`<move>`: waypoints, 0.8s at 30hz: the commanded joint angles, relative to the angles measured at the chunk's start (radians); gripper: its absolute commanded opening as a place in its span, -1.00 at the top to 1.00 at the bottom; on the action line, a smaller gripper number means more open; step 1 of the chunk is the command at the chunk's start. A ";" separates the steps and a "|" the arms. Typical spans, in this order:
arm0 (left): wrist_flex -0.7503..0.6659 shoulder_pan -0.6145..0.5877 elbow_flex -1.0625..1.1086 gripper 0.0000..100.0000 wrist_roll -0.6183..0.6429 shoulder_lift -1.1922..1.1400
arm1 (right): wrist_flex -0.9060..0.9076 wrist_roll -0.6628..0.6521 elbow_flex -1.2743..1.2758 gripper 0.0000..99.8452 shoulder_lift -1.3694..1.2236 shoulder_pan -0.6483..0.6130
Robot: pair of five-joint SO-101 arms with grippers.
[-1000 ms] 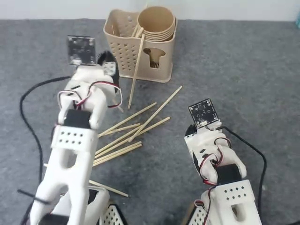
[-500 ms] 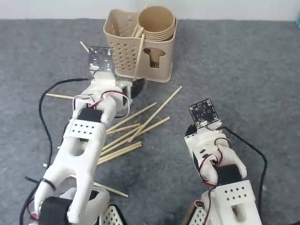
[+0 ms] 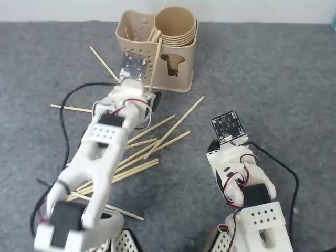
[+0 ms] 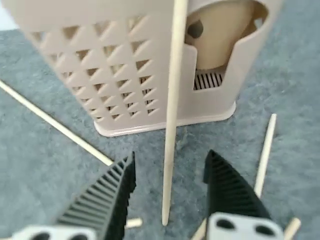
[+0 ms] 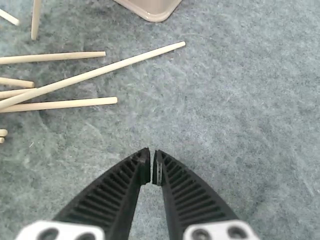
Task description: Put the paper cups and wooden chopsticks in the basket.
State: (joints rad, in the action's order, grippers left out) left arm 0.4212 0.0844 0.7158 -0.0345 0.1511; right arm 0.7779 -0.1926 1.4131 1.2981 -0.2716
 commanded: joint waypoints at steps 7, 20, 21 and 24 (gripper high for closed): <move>0.026 0.003 -0.182 0.65 -0.023 -0.193 | -0.025 -0.028 -0.008 0.93 0.018 0.008; 0.061 0.006 -0.180 0.97 -0.023 -0.192 | -0.025 -0.028 -0.008 0.93 0.018 0.008; 0.061 0.003 -0.180 0.97 -0.020 -0.192 | -0.025 -0.028 -0.008 0.93 0.018 0.008; 0.061 0.002 -0.177 0.97 -0.018 -0.178 | -0.025 -0.028 -0.008 0.93 0.018 0.008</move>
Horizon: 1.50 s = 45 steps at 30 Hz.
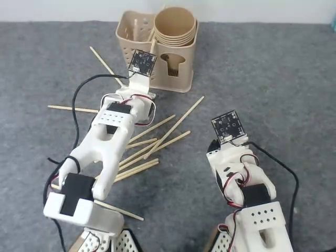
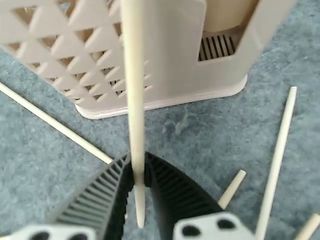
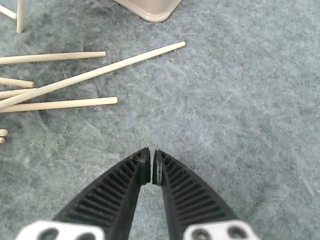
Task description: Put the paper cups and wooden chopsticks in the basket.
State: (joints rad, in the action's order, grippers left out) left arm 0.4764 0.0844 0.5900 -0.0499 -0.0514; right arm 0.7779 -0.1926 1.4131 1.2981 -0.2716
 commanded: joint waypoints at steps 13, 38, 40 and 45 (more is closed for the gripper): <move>0.161 0.002 0.007 0.98 0.000 0.399 | -0.051 -0.029 0.005 0.93 0.016 0.007; 0.321 -0.060 -1.047 0.98 0.178 -0.060 | -0.051 -0.029 0.008 0.93 0.016 0.007; 0.315 -0.060 -1.098 0.98 0.180 -0.101 | -0.051 -0.029 0.008 0.93 0.016 0.007; 0.273 -0.057 -1.188 0.98 0.180 -0.219 | -0.051 -0.029 0.008 0.93 0.016 0.007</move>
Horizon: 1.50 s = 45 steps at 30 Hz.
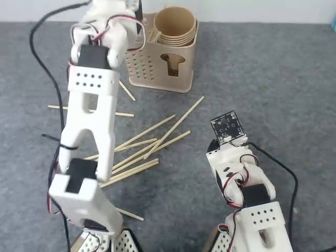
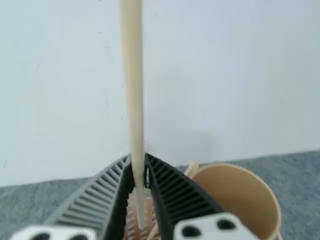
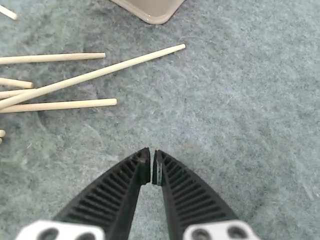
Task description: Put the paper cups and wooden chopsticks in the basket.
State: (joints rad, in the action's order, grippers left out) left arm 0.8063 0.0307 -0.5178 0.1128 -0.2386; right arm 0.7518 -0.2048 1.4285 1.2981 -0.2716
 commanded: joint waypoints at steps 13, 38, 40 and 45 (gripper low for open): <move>-0.008 -0.034 -0.157 0.66 0.018 -0.256 | -0.025 -0.017 -0.008 0.93 0.016 0.007; 0.629 -0.293 -0.085 0.37 0.293 0.020 | -0.025 -0.017 -0.008 0.93 0.016 0.007; 0.624 -0.290 -0.036 0.37 0.299 -0.023 | -0.025 -0.017 -0.008 0.93 0.016 0.007; 0.568 -0.287 0.018 0.50 0.379 -0.193 | -0.025 -0.017 -0.008 0.93 0.016 0.007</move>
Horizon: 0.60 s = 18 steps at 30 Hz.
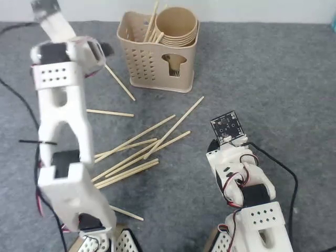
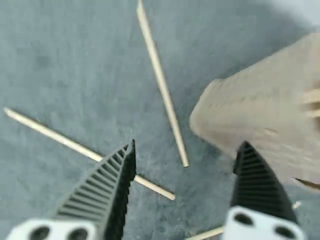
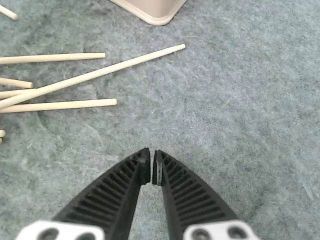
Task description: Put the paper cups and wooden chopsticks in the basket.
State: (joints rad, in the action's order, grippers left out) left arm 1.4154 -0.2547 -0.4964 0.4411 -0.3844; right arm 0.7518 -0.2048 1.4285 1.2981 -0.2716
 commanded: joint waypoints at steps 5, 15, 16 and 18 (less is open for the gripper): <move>-0.084 0.000 -0.059 0.65 0.107 -0.233 | -0.025 -0.017 -0.008 0.93 0.016 0.008; -0.038 0.032 -0.515 0.65 0.118 -0.594 | -0.025 -0.017 -0.008 0.93 0.016 0.008; -0.029 0.038 -0.570 0.65 0.118 -0.629 | -0.025 -0.017 -0.009 0.93 0.016 0.008; -0.026 0.044 -0.677 0.65 0.118 -0.697 | -0.025 -0.017 -0.009 0.93 0.016 0.007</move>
State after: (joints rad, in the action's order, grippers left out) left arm 1.3771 -0.2271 -0.9935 0.5439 -1.0426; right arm 0.7518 -0.2048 1.4285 1.2981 -0.2716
